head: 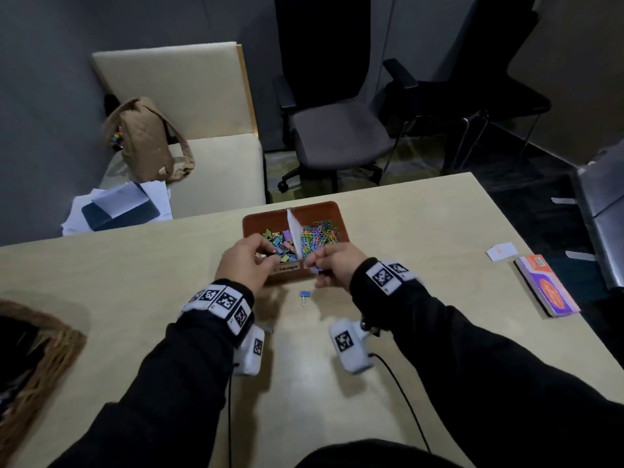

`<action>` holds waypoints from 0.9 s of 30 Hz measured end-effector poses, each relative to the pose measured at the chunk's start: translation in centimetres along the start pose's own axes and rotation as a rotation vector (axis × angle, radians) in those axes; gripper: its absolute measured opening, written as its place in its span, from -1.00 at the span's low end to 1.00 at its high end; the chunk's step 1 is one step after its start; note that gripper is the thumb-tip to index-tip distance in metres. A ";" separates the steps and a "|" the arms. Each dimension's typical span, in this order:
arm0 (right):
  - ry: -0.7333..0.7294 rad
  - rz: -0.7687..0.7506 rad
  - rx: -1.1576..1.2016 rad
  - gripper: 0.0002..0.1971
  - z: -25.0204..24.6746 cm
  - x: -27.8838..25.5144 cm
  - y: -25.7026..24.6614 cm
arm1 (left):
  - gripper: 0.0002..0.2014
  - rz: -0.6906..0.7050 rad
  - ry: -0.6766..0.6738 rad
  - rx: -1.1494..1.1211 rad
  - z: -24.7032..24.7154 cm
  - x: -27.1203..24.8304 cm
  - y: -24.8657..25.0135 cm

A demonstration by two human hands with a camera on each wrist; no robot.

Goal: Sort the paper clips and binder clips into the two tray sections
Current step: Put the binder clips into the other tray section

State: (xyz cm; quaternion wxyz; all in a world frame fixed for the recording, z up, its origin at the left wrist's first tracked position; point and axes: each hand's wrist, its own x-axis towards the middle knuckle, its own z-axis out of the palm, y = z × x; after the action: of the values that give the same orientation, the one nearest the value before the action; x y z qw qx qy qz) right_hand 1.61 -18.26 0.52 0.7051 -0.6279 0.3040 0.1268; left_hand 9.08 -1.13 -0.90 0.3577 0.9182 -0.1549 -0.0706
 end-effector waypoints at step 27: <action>-0.333 -0.419 -1.679 -0.28 1.9 5.6 8.9 | -0.72 -0.086 -0.526 0.397 6.0 -4.9 -6.5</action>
State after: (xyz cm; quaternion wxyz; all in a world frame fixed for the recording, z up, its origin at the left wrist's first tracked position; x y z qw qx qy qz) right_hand 1.48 -15.96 -9.90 0.0548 -0.9550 -0.1178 0.2665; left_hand 4.52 1.21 -9.58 0.1161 0.9260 -0.2137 -0.2889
